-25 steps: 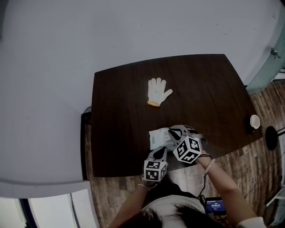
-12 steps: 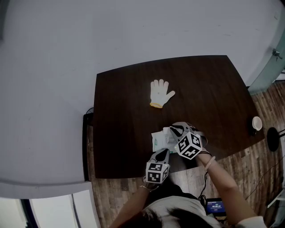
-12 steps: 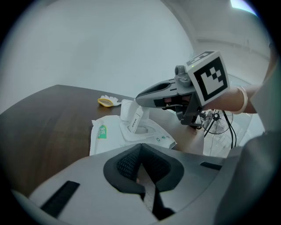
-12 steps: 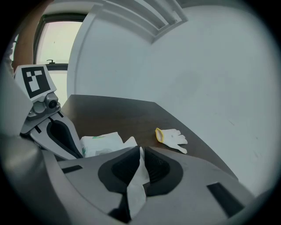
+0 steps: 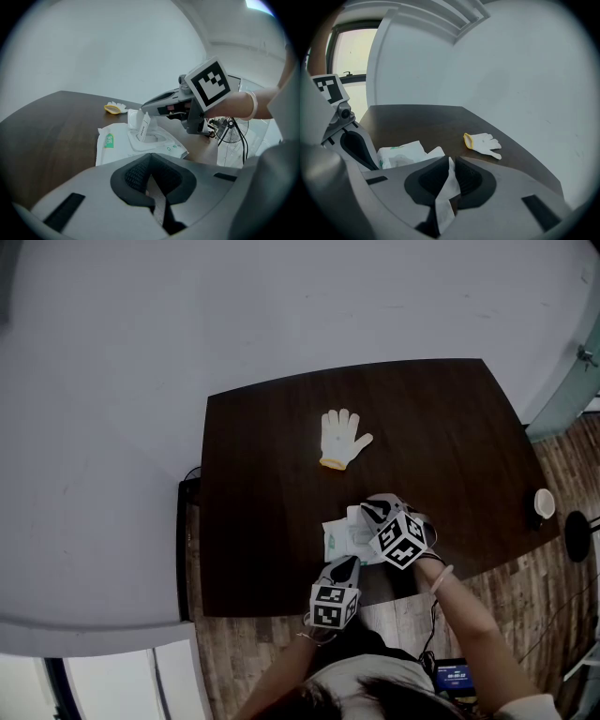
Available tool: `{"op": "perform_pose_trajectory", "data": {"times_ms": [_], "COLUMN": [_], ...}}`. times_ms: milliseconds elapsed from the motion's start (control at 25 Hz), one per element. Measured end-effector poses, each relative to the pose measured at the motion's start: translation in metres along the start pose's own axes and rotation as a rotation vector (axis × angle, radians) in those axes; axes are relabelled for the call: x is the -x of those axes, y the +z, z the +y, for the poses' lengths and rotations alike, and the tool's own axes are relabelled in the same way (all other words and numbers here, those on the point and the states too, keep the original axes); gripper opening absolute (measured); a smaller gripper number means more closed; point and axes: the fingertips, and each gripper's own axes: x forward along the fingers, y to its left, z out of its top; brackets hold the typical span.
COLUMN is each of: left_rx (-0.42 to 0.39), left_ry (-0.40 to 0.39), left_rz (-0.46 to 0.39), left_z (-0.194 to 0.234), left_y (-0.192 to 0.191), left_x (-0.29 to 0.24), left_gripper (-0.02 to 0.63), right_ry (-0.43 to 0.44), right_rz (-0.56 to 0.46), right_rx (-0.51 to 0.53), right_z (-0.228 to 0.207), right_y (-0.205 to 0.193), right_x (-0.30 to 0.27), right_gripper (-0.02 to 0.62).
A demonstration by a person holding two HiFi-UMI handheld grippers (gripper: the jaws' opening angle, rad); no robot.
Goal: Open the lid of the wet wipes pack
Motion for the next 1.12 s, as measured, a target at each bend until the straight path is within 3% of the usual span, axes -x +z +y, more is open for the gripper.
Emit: {"op": "perform_pose_trajectory", "data": {"times_ms": [440, 520, 680, 1120], "left_rx": [-0.001, -0.003, -0.004, 0.003], "left_ry": [-0.002, -0.001, -0.002, -0.009], "left_rz": [-0.002, -0.001, -0.001, 0.001], "left_z": [0.000, 0.000, 0.001, 0.002], "left_y": [0.000, 0.000, 0.001, 0.001], "left_x": [0.000, 0.000, 0.000, -0.002], "left_gripper": [0.018, 0.018, 0.018, 0.018], "right_ry": [0.009, 0.002, 0.015, 0.062], "right_rz": [0.012, 0.026, 0.057, 0.080], "right_rx": [-0.026, -0.019, -0.015, -0.124], "right_z": [-0.006, -0.007, -0.007, -0.006], "right_y": [-0.011, -0.013, -0.017, -0.028], "right_x": [-0.016, -0.019, -0.027, -0.037], "right_gripper": [0.051, 0.008, 0.008, 0.008]}}
